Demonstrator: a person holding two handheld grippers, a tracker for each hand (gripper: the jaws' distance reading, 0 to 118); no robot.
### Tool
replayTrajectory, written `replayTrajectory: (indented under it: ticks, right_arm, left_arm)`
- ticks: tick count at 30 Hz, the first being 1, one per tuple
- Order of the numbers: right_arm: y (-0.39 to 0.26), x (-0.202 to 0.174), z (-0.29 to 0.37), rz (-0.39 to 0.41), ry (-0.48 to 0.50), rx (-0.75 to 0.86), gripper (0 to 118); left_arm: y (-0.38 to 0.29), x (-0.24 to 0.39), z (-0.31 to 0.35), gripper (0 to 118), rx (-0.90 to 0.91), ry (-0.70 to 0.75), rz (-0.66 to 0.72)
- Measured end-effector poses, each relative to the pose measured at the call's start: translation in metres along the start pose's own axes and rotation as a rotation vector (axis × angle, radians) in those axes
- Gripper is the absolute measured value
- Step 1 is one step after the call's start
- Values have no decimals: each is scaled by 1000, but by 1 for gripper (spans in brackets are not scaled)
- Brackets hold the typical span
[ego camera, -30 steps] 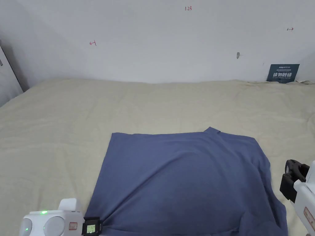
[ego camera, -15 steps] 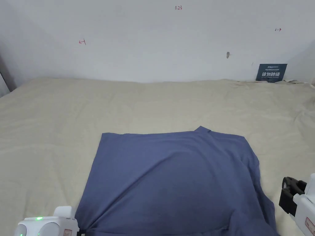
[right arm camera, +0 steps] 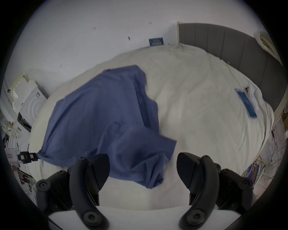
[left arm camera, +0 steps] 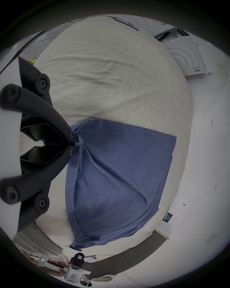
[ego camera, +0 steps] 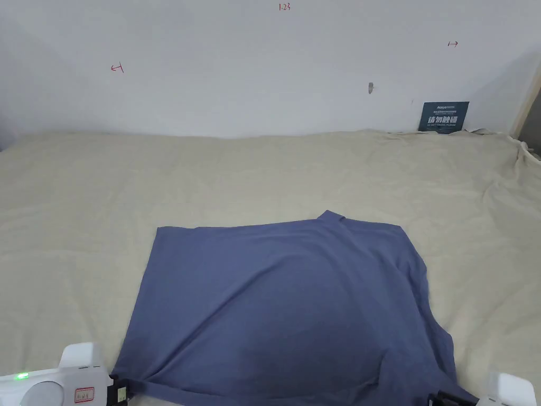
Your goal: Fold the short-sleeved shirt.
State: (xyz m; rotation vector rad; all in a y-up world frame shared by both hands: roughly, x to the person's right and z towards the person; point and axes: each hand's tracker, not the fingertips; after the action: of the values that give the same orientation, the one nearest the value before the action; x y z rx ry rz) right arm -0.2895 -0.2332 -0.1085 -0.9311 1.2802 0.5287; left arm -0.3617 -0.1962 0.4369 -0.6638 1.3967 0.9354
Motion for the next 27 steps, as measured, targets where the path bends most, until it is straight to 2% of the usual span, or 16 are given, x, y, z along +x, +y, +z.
replayTrajectory:
  ticks: [4,5,6,7,8,9,18,27]
  right_arm:
    - [-10,-2,-16,22,-14,-49,91]
    - [-10,-3,-20,35,-15,-58,88]
    - [-11,-5,-22,49,-14,-62,78]
    - [-11,-8,-23,72,-17,-62,58]
    - [-14,-18,-17,94,-26,-53,20]
    - [-14,-20,-17,117,-34,-49,7]
    - [6,-20,12,127,19,46,6]
    - [73,-41,44,185,70,213,6]
  left_arm:
    - [0,1,-2,1,-1,4,-2]
    - [-1,1,-2,1,-1,6,-2]
    - [0,0,-4,1,-1,6,0]
    - [0,0,-4,1,-1,5,3]
    - [-1,0,-5,1,-3,6,8]
    - [-1,-1,-5,1,-2,5,12]
    - [3,-3,-5,1,7,0,27]
    - [50,-4,2,1,92,-22,59]
